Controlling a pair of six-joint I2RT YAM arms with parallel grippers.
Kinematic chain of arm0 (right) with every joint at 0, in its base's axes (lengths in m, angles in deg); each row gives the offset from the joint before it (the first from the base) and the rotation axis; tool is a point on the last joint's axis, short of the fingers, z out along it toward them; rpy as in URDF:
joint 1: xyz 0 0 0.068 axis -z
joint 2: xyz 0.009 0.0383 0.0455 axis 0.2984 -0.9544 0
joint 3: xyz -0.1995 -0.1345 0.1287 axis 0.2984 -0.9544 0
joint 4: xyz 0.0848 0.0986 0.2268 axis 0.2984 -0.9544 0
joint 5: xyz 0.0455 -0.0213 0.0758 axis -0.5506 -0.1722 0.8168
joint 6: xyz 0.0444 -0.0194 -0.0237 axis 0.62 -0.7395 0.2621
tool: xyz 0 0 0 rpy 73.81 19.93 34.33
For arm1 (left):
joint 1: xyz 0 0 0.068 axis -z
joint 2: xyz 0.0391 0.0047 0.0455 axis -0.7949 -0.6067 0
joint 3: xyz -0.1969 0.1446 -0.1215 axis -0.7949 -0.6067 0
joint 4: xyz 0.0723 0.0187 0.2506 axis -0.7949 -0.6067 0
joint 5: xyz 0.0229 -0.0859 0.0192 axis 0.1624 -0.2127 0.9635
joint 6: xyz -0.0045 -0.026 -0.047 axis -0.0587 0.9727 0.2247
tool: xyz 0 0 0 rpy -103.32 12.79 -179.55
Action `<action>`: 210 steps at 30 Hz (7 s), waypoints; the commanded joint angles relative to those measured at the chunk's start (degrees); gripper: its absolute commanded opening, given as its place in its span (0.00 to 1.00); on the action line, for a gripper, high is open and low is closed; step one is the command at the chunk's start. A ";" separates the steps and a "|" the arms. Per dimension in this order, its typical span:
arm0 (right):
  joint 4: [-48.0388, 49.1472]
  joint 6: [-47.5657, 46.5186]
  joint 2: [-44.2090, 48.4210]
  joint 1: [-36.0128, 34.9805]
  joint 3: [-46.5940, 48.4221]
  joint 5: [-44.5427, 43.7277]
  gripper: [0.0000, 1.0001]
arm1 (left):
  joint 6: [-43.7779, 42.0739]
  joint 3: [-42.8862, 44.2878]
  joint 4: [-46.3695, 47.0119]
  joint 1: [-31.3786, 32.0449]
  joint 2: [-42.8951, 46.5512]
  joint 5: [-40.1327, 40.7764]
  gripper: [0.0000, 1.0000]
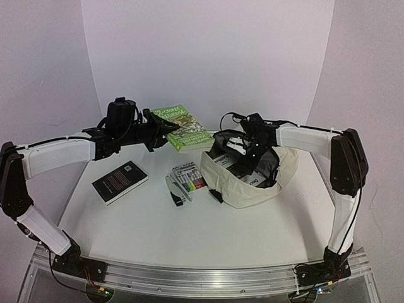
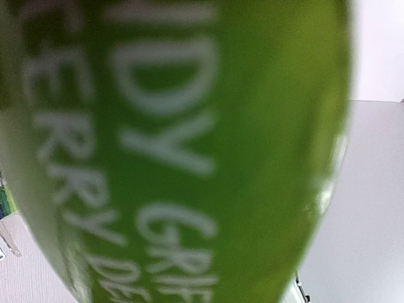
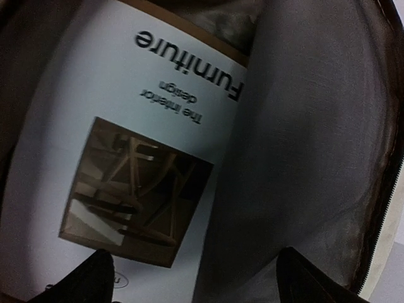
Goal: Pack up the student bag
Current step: Place the book in the student bag, then pick up the book from the center of the board.
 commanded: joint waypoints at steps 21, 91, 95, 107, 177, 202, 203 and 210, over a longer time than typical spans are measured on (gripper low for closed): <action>-12.66 24.14 -3.61 0.06 26.98 16.02 0.00 | 0.51 -2.04 8.85 0.25 -0.41 -10.46 0.00; -9.58 33.53 -0.57 13.79 18.06 16.55 0.00 | -17.92 25.86 -48.46 -6.96 -17.35 3.12 1.00; -9.71 31.73 -1.57 17.00 18.65 16.03 0.00 | -21.18 22.35 -52.78 -10.09 -16.43 3.76 1.00; -13.38 27.94 -1.37 16.84 19.23 25.68 0.38 | -31.89 35.28 -48.64 -2.76 -26.24 -4.05 0.88; -10.20 24.95 8.61 -1.64 14.23 25.06 0.98 | -32.37 26.77 -55.02 -17.68 -23.33 9.38 1.00; -4.74 33.80 -15.05 -22.84 30.96 37.66 0.89 | -44.46 25.27 -55.16 -32.77 -34.96 9.78 0.93; -4.57 34.46 -15.52 -23.24 31.23 38.23 0.89 | -44.40 23.49 -53.94 -32.40 -34.01 8.73 0.91; 0.43 42.03 -18.31 -27.20 30.82 40.89 0.88 | -42.44 13.94 -50.98 -25.35 -27.21 6.09 0.76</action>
